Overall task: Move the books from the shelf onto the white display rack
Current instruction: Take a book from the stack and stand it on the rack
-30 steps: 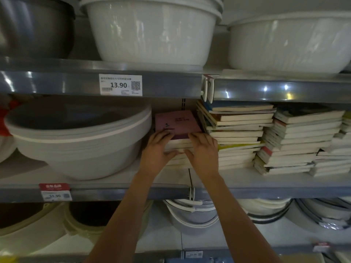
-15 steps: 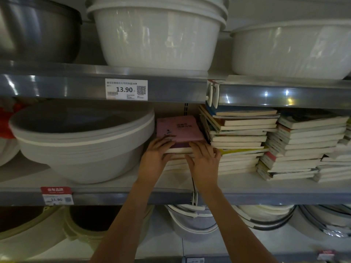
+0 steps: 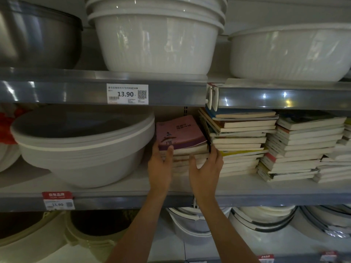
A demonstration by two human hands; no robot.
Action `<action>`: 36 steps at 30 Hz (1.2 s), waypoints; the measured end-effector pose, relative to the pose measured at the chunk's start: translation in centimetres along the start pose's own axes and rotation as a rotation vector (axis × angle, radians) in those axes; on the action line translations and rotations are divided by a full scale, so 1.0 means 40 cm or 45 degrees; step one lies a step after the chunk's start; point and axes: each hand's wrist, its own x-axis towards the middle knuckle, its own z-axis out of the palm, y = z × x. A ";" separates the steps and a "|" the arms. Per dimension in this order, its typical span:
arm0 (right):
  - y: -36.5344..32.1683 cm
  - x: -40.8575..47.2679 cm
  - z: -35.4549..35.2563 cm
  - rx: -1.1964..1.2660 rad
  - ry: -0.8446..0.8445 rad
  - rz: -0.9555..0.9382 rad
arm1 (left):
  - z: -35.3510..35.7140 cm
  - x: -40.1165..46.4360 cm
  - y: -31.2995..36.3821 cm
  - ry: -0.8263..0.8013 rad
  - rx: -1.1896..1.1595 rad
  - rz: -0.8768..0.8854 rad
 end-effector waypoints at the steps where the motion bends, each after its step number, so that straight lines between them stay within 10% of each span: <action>1: -0.003 0.001 0.000 0.004 -0.001 0.002 | 0.003 -0.002 0.004 0.024 0.014 0.005; 36: -0.040 0.005 0.014 0.669 -0.035 0.582 | -0.027 -0.026 0.046 0.086 -0.084 -0.132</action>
